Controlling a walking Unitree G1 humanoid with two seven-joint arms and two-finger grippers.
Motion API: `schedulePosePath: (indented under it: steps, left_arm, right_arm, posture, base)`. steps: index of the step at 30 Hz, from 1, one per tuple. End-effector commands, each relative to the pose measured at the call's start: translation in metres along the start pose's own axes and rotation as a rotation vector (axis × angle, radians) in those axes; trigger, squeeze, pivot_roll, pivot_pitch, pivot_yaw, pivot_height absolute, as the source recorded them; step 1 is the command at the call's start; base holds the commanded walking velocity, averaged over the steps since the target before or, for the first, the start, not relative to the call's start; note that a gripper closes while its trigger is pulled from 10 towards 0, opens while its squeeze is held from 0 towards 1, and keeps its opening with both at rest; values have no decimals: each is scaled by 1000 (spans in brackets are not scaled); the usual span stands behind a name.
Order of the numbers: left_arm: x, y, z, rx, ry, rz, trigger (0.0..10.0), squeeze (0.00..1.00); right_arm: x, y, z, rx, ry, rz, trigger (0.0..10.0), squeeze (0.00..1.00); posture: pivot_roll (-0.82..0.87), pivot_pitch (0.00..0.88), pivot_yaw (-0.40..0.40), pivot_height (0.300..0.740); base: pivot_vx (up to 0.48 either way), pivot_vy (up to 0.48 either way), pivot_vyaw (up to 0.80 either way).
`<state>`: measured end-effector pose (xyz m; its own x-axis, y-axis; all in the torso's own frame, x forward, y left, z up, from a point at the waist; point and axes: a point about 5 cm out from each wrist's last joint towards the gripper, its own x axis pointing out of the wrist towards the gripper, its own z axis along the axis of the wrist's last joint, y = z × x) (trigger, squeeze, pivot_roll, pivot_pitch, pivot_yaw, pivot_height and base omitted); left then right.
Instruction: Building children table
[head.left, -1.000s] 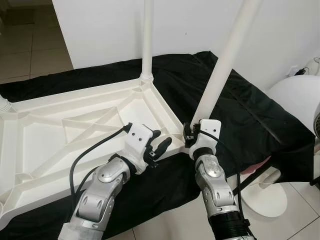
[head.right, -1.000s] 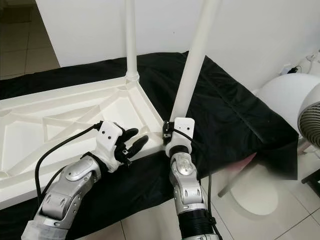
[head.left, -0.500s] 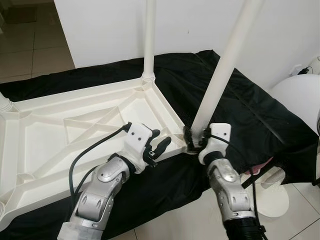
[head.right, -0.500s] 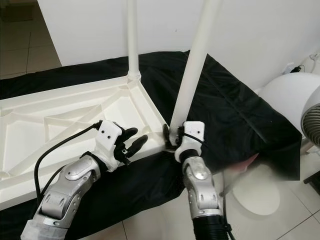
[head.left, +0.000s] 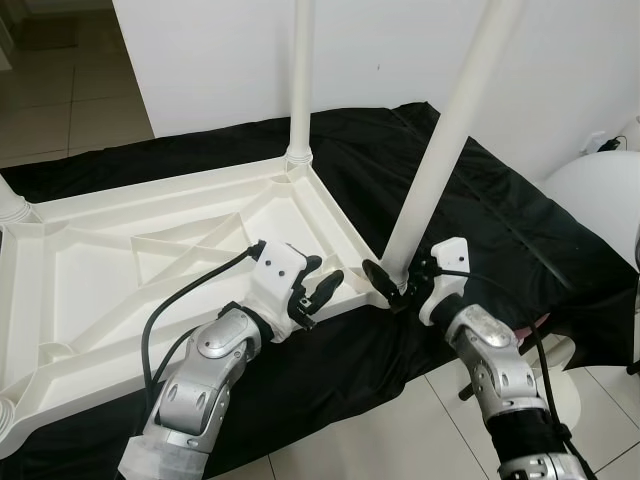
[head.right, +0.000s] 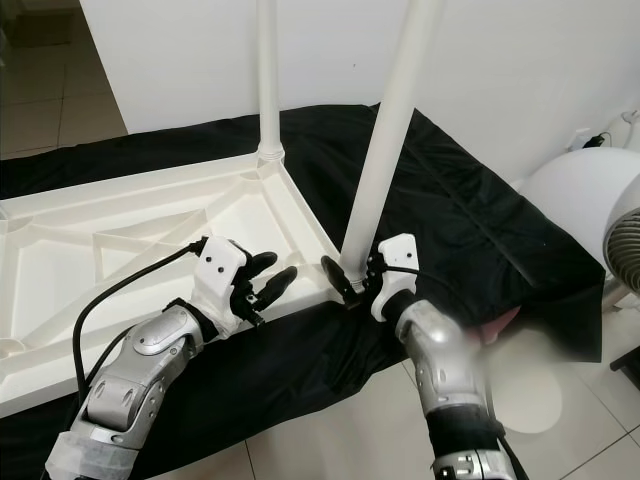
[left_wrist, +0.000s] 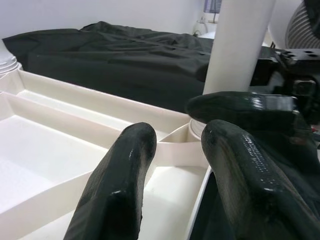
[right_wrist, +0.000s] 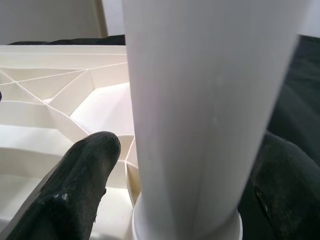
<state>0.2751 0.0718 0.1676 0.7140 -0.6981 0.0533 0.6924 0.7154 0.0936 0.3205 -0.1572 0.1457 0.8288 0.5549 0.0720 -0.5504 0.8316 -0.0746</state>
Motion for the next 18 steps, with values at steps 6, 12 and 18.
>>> schedulePosePath:
  steps: [6,12,18]
  left_arm:
    - [3,1,-2,14,6,22,10000,0]
    - [4,2,0,16,0,26,10000,0]
    - [3,1,-1,12,-1,36,10000,0]
  right_arm:
    - [12,-6,1,-73,30,102,10000,0]
    - [17,-8,-6,-92,81,167,0,0]
    - [13,-7,-15,-47,95,169,0,0]
  posture:
    - [-39,30,-16,740]
    - [-28,27,-21,740]
    - [-22,25,-30,740]
  base:
    - [0,0,0]
    - [0,0,0]
    - [0,0,0]
